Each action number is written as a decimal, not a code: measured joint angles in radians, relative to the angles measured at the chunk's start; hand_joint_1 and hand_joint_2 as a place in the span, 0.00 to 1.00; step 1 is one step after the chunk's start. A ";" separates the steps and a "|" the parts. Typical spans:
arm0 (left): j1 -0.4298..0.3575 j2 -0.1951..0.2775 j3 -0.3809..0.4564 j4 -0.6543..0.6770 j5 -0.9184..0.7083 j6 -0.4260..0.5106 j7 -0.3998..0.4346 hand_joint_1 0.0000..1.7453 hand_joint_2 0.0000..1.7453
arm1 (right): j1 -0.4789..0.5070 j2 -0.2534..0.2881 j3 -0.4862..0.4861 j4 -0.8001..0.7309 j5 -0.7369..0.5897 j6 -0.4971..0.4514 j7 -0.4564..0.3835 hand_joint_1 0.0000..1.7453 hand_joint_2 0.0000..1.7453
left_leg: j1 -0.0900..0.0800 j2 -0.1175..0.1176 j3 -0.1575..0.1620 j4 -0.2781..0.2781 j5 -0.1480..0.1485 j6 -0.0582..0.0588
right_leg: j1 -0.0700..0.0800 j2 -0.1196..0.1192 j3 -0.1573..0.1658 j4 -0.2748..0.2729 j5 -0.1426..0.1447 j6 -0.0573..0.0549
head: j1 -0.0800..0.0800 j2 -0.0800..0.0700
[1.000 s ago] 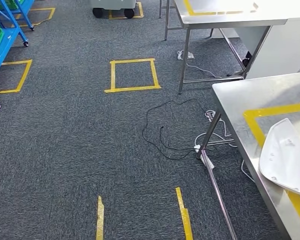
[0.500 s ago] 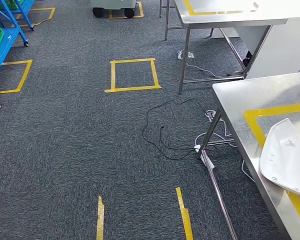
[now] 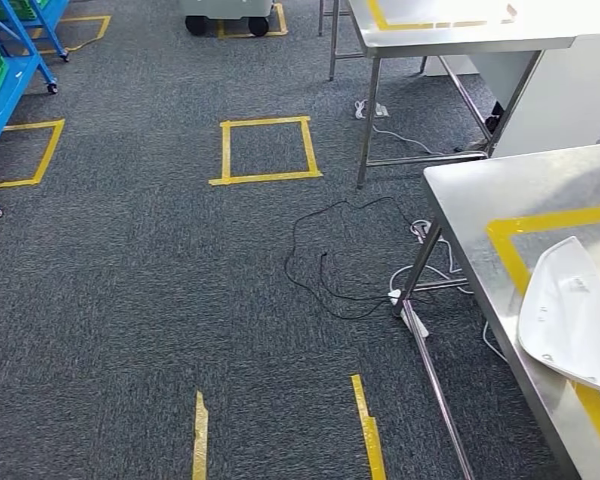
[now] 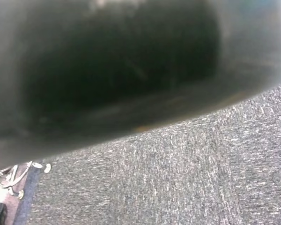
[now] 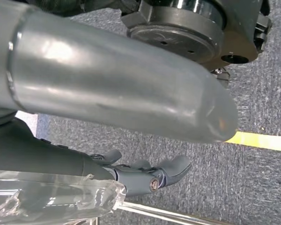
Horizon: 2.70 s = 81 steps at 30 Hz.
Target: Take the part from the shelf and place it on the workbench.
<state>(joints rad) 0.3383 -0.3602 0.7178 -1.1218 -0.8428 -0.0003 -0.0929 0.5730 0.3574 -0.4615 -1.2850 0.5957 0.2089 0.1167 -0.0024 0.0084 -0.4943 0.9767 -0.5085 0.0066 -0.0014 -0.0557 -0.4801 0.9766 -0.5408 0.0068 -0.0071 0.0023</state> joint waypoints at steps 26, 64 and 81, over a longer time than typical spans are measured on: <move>0.003 0.000 -0.003 -0.007 -0.017 0.004 0.006 0.00 0.00 | -0.016 0.000 -0.015 0.007 0.035 0.004 -0.023 0.00 0.00 | 0.002 -0.004 -0.058 0.141 -0.029 -0.002 | 0.000 -0.019 -0.012 0.035 -0.019 -0.022 | 0.005 0.000; 0.045 -0.004 -0.036 -0.050 0.032 -0.012 0.048 0.00 0.00 | -0.028 0.000 -0.021 0.010 0.007 0.017 -0.023 0.00 0.00 | -0.007 0.005 0.000 -0.003 0.005 0.028 | -0.009 0.039 -0.066 0.152 -0.094 0.019 | 0.007 0.000; 0.047 -0.004 -0.047 -0.051 0.038 -0.002 0.058 0.00 0.00 | -0.035 0.000 -0.038 0.018 0.028 0.021 -0.035 0.00 0.00 | -0.007 -0.024 0.016 0.007 -0.013 0.027 | -0.006 0.059 -0.037 0.037 0.008 0.004 | 0.007 0.000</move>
<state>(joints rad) 0.3849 -0.3637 0.6710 -1.1727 -0.8049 -0.0020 -0.0350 0.5385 0.3574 -0.4996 -1.2667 0.6237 0.2300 0.0815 -0.0089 -0.0161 -0.4788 0.9835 -0.5219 0.0338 -0.0077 0.0030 -0.5166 1.0133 -0.5327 0.0108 -0.0002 0.0023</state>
